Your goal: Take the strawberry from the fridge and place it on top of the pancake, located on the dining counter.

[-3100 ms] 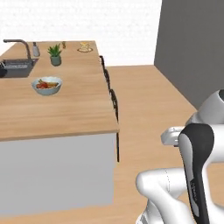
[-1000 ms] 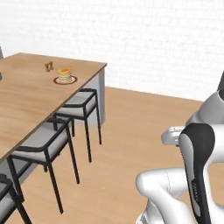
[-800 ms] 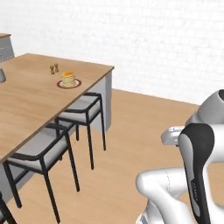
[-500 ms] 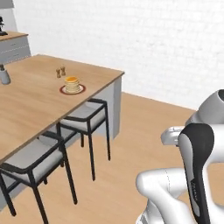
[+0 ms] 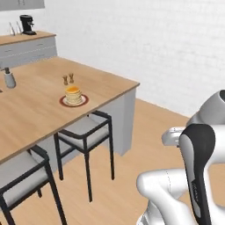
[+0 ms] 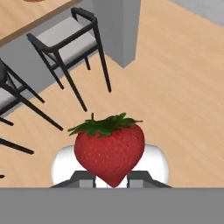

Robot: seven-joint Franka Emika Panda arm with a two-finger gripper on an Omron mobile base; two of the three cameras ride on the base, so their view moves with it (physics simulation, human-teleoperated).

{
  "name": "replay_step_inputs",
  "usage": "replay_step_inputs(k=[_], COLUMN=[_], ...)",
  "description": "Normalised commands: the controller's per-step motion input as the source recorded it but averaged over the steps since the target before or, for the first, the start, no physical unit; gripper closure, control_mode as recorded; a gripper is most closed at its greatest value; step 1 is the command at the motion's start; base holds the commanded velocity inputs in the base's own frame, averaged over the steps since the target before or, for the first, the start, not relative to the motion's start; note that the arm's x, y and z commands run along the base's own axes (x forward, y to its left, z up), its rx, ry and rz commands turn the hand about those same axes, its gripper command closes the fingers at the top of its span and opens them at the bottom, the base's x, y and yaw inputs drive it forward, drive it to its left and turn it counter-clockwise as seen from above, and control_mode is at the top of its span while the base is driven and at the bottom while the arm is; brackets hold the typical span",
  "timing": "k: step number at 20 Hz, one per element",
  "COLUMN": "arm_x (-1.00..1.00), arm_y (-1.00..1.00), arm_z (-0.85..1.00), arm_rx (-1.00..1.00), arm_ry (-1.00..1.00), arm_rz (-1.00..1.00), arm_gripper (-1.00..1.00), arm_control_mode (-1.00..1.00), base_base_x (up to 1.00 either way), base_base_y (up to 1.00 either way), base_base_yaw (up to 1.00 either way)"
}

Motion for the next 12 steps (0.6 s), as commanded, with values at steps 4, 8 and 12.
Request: replay_step_inputs(k=[4,8,12], arm_x=[0.0,0.0,0.0], arm_y=[0.0,0.0,0.0], arm_z=[0.0,0.0,0.0], arm_rx=[0.0,0.0,0.0], arm_ry=[0.0,0.0,0.0], arm_rz=[0.0,0.0,0.0], arm_gripper=[1.0,1.0,1.0], arm_control_mode=[1.0,1.0,1.0], base_base_x=[1.0,0.92,0.61], base_base_y=[-0.48,-0.4,-0.08], base_base_yaw=[0.42,0.45,0.5])
